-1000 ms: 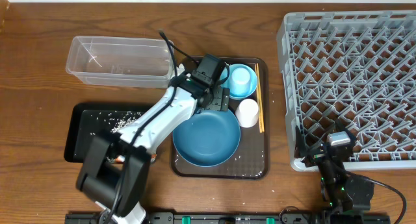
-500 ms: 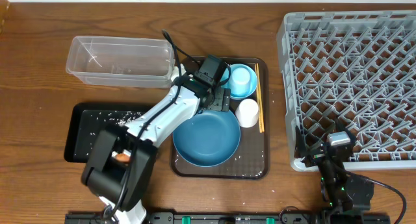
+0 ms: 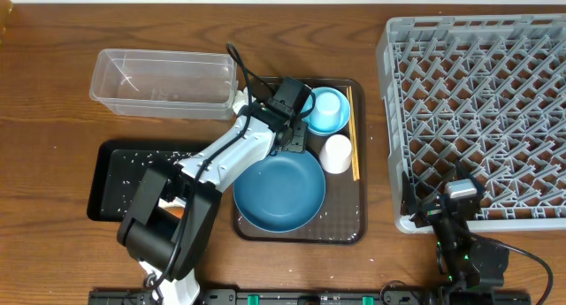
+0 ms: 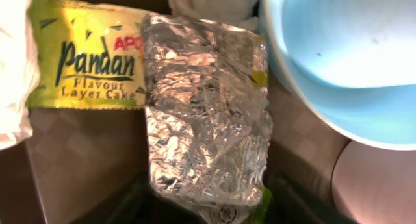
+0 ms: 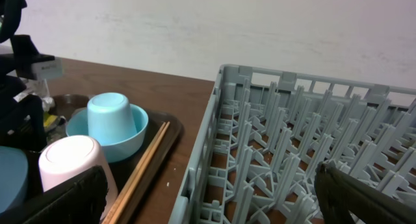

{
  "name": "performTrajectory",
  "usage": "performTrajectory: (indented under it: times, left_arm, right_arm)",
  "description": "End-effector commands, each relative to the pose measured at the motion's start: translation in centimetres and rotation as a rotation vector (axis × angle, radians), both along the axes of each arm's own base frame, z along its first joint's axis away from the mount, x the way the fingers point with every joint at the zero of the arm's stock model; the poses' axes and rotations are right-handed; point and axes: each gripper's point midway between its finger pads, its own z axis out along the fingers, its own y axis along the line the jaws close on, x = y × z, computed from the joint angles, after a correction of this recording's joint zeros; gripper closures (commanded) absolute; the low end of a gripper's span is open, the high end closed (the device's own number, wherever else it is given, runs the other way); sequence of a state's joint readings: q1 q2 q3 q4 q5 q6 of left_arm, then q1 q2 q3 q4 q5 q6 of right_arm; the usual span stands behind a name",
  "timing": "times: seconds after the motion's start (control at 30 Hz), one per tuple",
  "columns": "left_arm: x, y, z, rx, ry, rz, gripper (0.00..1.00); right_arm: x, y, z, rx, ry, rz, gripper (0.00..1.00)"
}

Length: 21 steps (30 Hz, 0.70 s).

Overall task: Sort waste into correct bins and load items into the dishwasher rack
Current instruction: 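Close the left gripper on the foil and Pandan wrapper, then carry the wrapper with the left gripper into the clear plastic bin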

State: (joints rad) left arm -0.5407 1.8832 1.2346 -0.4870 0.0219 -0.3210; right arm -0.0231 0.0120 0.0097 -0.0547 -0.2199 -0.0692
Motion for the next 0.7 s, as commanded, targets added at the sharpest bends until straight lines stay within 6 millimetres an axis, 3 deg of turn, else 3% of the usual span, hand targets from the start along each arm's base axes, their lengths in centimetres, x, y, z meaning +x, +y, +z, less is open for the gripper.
performTrajectory:
  times: [0.0, 0.27, 0.43, 0.67]
  left_arm:
    - [-0.1, 0.0, -0.2, 0.007, 0.002, -0.005, 0.53]
    - [-0.1, -0.1, 0.0, 0.005, 0.000, -0.005, 0.93]
    - [0.2, -0.3, 1.7, -0.017, -0.036, -0.004, 0.94]
    - [-0.5, 0.2, 6.3, -0.052, -0.094, -0.003, 0.94]
  right_arm:
    - [0.0, -0.3, -0.1, 0.012, 0.002, -0.012, 0.01]
    - [0.0, -0.3, -0.1, 0.012, 0.002, -0.012, 0.01]
    - [0.0, -0.3, -0.1, 0.012, 0.002, -0.012, 0.01]
    - [0.0, -0.3, -0.1, 0.012, 0.002, -0.012, 0.01]
